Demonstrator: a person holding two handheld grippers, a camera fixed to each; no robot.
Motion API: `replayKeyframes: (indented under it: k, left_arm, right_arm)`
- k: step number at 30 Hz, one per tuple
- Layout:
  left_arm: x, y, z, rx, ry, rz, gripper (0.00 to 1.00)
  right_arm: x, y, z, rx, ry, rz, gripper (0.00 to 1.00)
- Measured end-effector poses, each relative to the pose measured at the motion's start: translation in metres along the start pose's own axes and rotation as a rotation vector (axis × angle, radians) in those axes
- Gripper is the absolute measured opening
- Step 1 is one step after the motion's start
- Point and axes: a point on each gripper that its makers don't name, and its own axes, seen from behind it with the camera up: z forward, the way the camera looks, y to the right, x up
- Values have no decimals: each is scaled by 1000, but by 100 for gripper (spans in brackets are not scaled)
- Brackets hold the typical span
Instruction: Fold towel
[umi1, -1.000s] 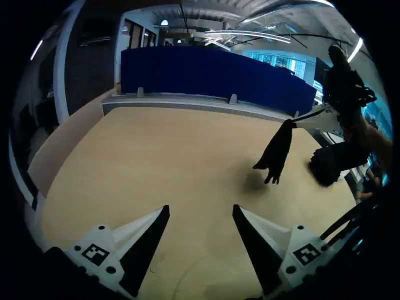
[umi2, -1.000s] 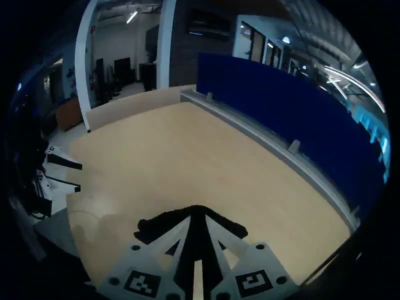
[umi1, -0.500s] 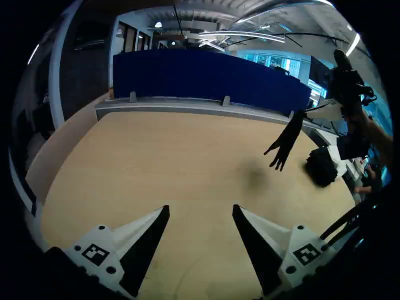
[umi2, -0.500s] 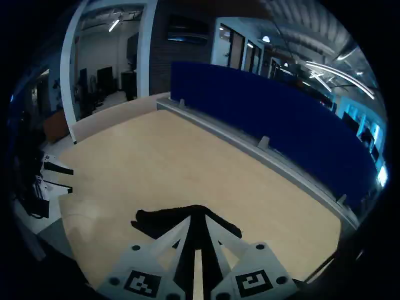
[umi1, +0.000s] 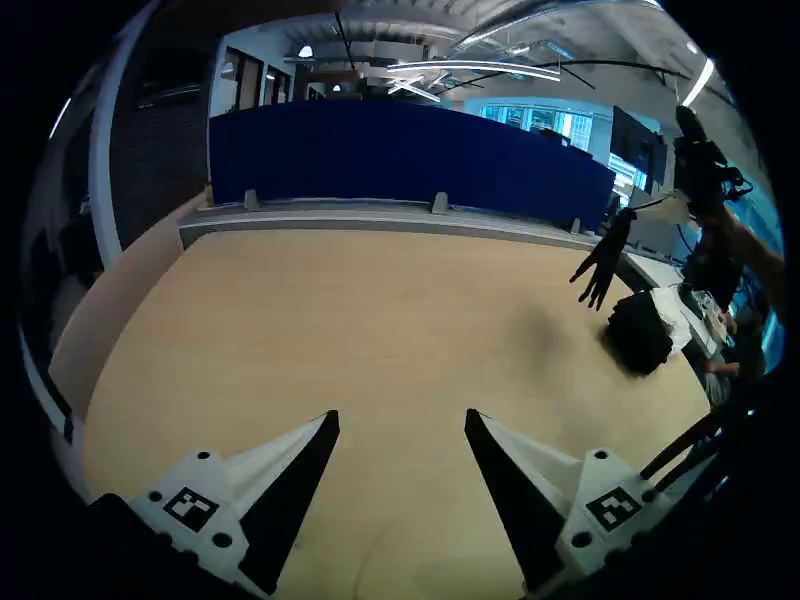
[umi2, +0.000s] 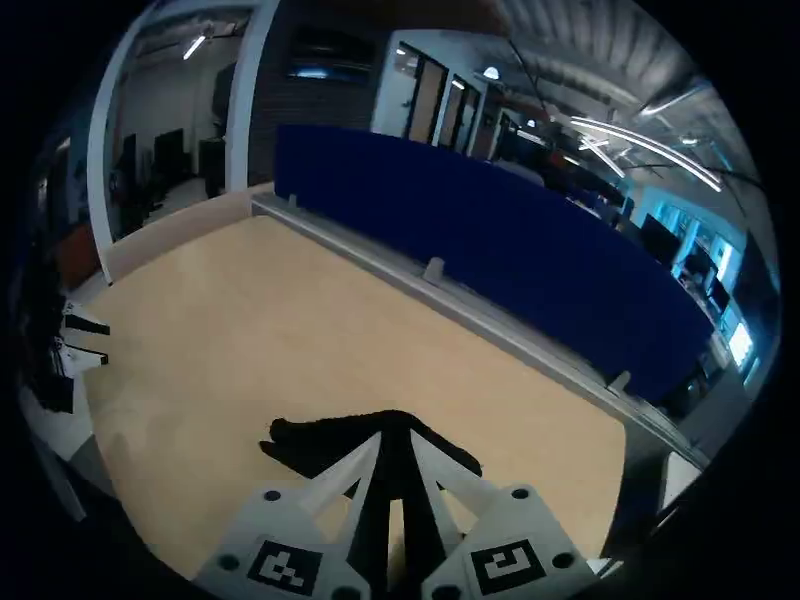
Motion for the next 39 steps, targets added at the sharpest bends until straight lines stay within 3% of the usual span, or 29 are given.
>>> replayKeyframes:
  k: [9, 15, 29, 39]
  left_arm:
    - [5, 9, 8, -1, -6, 14, 94]
    - [7, 16, 13, -7, -10, 21, 94]
    - [10, 29, 15, -20, -16, 46, 93]
    - [12, 38, 15, -39, -18, 63, 94]
  right_arm:
    - [-19, 57, -16, -58, -26, 15, 5]
    - [-36, 83, -20, -78, -43, 37, 5]
    - [-64, 103, -26, -88, -76, 55, 5]
    - [-93, 102, -46, -81, -96, 71, 5]
